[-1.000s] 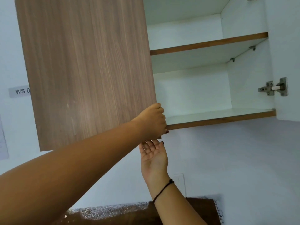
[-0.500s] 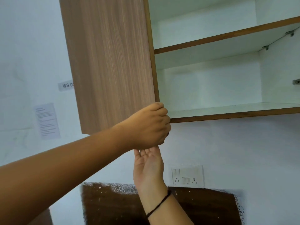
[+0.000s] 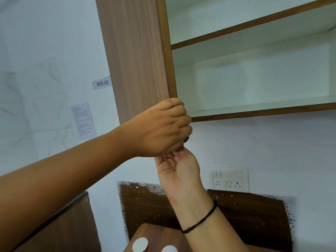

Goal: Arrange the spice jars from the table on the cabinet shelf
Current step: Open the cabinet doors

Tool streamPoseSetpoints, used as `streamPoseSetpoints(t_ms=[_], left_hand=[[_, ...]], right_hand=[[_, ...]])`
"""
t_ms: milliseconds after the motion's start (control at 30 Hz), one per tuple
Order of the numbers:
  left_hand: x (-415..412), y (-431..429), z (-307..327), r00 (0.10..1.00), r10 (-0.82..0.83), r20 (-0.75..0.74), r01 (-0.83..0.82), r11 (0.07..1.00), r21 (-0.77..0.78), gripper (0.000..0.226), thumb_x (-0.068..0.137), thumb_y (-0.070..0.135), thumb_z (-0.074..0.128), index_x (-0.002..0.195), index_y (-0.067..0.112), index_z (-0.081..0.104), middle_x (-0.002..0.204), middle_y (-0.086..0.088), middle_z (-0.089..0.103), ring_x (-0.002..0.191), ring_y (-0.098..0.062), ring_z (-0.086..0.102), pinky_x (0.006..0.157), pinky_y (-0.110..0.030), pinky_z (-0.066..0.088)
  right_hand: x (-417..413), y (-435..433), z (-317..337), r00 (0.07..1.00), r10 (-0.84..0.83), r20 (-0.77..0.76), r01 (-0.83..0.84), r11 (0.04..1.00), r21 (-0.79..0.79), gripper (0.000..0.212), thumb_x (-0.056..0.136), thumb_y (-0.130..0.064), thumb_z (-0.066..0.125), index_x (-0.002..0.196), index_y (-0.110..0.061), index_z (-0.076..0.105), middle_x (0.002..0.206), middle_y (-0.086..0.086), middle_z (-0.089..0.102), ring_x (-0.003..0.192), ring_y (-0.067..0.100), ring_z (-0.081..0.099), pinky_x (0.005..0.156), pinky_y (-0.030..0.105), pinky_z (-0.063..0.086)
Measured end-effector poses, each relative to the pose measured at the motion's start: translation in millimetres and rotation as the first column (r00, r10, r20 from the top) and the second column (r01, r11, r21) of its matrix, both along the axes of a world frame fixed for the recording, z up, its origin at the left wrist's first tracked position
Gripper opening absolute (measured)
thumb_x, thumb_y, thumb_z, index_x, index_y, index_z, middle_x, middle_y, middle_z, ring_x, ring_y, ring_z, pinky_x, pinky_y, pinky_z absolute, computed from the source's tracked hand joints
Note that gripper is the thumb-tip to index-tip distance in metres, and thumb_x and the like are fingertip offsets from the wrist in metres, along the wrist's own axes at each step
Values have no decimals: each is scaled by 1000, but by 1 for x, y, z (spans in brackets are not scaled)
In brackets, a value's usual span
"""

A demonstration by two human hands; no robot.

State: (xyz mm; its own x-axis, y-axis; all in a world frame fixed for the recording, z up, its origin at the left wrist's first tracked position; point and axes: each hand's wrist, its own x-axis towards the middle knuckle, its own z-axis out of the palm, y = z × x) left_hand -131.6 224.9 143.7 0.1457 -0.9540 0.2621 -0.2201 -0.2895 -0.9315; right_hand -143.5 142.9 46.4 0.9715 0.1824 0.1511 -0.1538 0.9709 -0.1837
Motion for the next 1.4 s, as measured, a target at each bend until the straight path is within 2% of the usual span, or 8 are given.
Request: streamPoseSetpoints(t_ms=[233, 433, 700, 833, 933, 1100, 1233, 1400], left_hand=[[-22, 31, -1, 999, 44, -16, -44, 999, -10, 37, 105, 28, 31, 94, 10, 61, 91, -8, 60, 88, -28, 53, 109, -42, 34], [-33, 52, -3, 999, 37, -3, -37, 999, -33, 34, 104, 26, 35, 92, 11, 62, 91, -7, 60, 89, -27, 55, 108, -42, 36], [-50, 89, -6, 999, 32, 35, -30, 998, -46, 33, 103, 23, 37, 91, 11, 65, 90, -7, 63, 90, -28, 61, 110, -41, 37], [-57, 108, -4, 997, 61, 47, -60, 998, -25, 30, 102, 24, 39, 93, 11, 65, 94, -7, 63, 98, -28, 60, 116, -40, 30], [-63, 121, -4, 995, 90, 36, -89, 996, -25, 34, 104, 26, 36, 95, 10, 65, 97, -8, 65, 101, -28, 61, 115, -41, 31], [-77, 148, -3, 988, 152, -1, -152, 988, -9, 36, 104, 28, 36, 101, 12, 67, 105, -6, 67, 109, -28, 61, 118, -42, 31], [-88, 170, -2, 978, 210, -11, -210, 977, -15, 38, 105, 30, 37, 116, 14, 70, 111, -3, 69, 116, -25, 62, 119, -41, 28], [-99, 202, -6, 958, 288, -11, -288, 957, -43, 38, 104, 30, 38, 120, 14, 69, 114, -2, 69, 123, -24, 56, 123, -40, 21]], right_hand=[[-19, 22, 4, 998, 46, -50, -44, 999, 28, 17, 97, -7, 53, 91, 2, 67, 81, 13, 71, 85, 22, 65, 101, 41, 49], [-30, 39, 2, 998, 46, -53, -47, 999, -19, 21, 98, -9, 52, 97, 2, 69, 83, 13, 75, 69, 14, 73, 72, 29, 61], [-48, 64, 3, 995, 82, -53, -85, 995, -50, 30, 98, -12, 50, 86, 0, 75, 93, 16, 75, 98, 23, 67, 99, 39, 50], [-49, 74, 4, 986, 159, -45, -161, 986, -47, 24, 97, -5, 49, 106, 8, 67, 98, 21, 70, 94, 23, 64, 97, 38, 52], [-51, 81, 5, 982, 190, -20, -191, 978, -79, 22, 96, -4, 50, 103, 7, 68, 99, 21, 71, 86, 21, 68, 87, 37, 57], [-60, 98, 6, 967, 254, -9, -253, 963, -93, 22, 93, -5, 53, 103, 6, 69, 113, 25, 68, 117, 28, 63, 104, 44, 47], [-65, 110, 4, 962, 274, -6, -274, 957, -92, 27, 96, -8, 46, 106, 6, 67, 108, 24, 71, 107, 29, 68, 101, 43, 49], [-65, 128, 2, 921, 386, 47, -384, 922, -51, 35, 93, -13, 45, 118, 4, 62, 113, 22, 70, 112, 33, 66, 104, 45, 46]])
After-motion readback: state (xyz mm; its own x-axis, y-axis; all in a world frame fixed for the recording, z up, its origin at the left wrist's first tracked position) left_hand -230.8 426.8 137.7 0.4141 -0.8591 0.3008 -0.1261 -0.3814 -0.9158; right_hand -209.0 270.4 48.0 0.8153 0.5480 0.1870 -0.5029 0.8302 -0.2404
